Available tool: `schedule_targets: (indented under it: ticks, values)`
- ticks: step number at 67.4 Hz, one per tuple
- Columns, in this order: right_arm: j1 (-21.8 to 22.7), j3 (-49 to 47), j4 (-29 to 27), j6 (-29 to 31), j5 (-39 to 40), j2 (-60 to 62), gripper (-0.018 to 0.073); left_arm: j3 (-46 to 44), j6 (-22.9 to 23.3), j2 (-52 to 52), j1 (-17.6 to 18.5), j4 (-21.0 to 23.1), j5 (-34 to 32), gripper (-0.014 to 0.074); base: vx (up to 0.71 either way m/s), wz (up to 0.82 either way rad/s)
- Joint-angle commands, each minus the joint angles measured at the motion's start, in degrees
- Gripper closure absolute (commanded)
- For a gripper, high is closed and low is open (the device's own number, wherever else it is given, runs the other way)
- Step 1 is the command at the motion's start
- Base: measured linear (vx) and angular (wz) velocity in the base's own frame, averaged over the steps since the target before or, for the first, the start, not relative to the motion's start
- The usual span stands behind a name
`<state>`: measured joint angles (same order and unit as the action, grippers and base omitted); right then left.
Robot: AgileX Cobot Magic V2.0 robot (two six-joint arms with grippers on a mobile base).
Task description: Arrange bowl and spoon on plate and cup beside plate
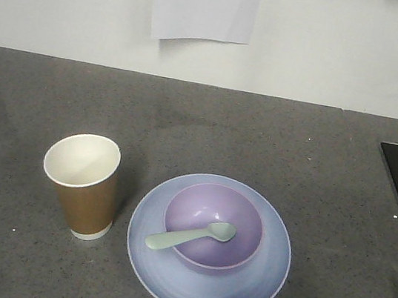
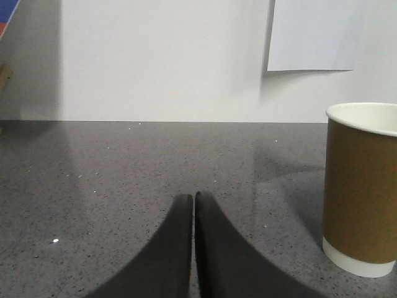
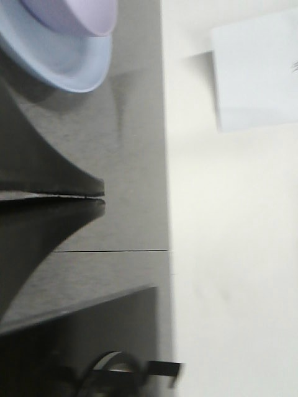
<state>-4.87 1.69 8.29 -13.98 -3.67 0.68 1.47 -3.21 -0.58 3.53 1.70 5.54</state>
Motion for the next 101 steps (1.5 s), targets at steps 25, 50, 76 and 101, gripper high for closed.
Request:
schedule_targets:
  ticks: [25, 50, 76, 101]
  values:
    - [0.4, 0.4, 1.7, 2.1, 9.9, 0.6, 0.0564, 1.5, 0.5, -0.9, 0.3, 0.5, -4.6, 0.0603, 0.00, 0.00]
    - [3.8, 0.4, 4.3, 3.2, 10.3, 0.6, 0.0564, 1.5, 0.5, -0.9, 0.3, 0.5, -4.6, 0.0603, 0.00, 0.00]
    - [6.3, 0.4, 2.7, 2.5, 10.3, 0.6, 0.0564, 1.5, 0.5, -0.9, 0.3, 0.5, -4.6, 0.0603, 0.00, 0.00]
    - [6.3, 0.4, 2.0, 1.9, 9.4, 0.6, 0.0564, 1.5, 0.5, -0.9, 0.3, 0.5, -4.6, 0.0603, 0.00, 0.00]
